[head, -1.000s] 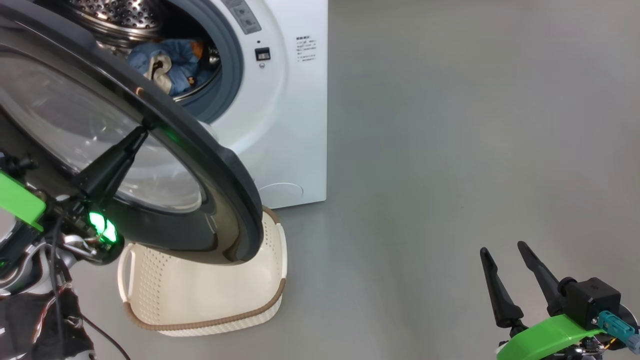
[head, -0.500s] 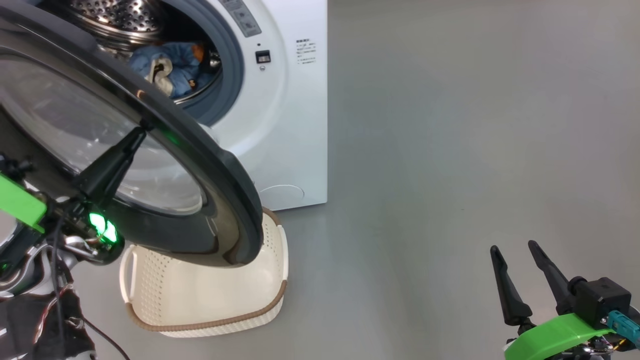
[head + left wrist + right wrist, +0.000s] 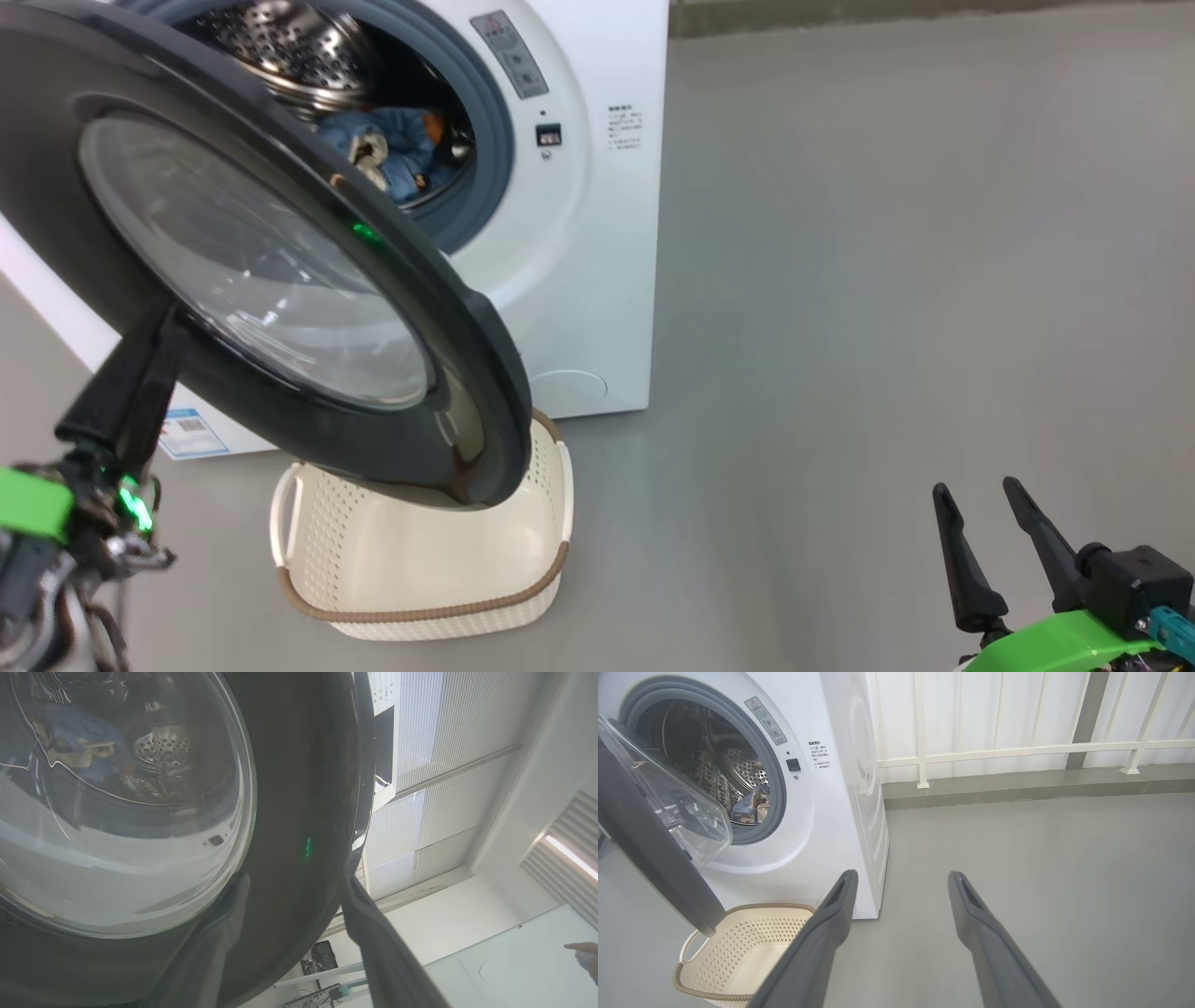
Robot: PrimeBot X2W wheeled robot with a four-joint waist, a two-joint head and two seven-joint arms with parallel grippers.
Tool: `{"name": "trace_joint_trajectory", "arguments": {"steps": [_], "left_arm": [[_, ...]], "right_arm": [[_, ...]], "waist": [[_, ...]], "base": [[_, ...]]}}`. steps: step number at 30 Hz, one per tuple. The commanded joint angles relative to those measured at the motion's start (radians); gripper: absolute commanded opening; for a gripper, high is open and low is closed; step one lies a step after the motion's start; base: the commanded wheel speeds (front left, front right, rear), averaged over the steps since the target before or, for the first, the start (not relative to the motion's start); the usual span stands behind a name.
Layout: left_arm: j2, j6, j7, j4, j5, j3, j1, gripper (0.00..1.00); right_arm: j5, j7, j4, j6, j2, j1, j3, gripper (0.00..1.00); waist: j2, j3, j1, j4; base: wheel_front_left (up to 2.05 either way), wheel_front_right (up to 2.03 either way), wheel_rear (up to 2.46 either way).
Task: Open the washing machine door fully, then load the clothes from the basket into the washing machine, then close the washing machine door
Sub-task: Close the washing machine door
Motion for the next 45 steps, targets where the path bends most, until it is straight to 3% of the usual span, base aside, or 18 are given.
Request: {"name": "trace_joint_trajectory", "arguments": {"steps": [1,7,12,18,26,45], "left_arm": [[0.031,-0.007,-0.061,-0.101,0.062,-0.011,0.044,1.00],[0.104,-0.007,-0.423,-0.258,0.416,-0.237,0.247,1.00],[0.157,-0.007,-0.752,-0.211,0.711,-0.366,0.359,1.00],[0.178,0.032,-0.982,-0.133,0.970,-0.432,0.433,1.00],[0.167,0.065,-1.050,-0.103,1.047,-0.459,0.512,1.00],[0.144,0.068,-1.074,-0.097,1.065,-0.468,0.513,1.00]], "right_arm": [[-0.006,-0.012,-0.029,0.007,-0.012,-0.009,0.014,1.00],[-0.010,-0.010,-0.042,0.007,-0.011,0.001,0.008,1.00],[-0.010,-0.007,-0.047,0.007,-0.013,0.008,0.009,1.00],[-0.013,0.003,-0.054,0.007,-0.018,0.018,0.014,1.00],[-0.015,0.016,-0.066,0.007,-0.021,0.029,0.006,1.00],[-0.019,0.030,-0.082,0.007,-0.022,0.027,0.004,1.00]], "waist": [[0.0000,-0.019,0.0000,0.013],[0.0000,-0.027,0.0000,0.015],[0.0000,-0.034,0.0000,0.010],[0.0000,-0.041,0.0000,-0.001],[0.0000,-0.049,0.0000,-0.001],[0.0000,-0.046,0.0000,0.010]], "base": [[0.00,0.00,0.00],[0.00,0.00,0.00],[0.00,0.00,0.00],[0.00,0.00,0.00],[0.00,0.00,0.00],[0.00,0.00,0.00]]}}
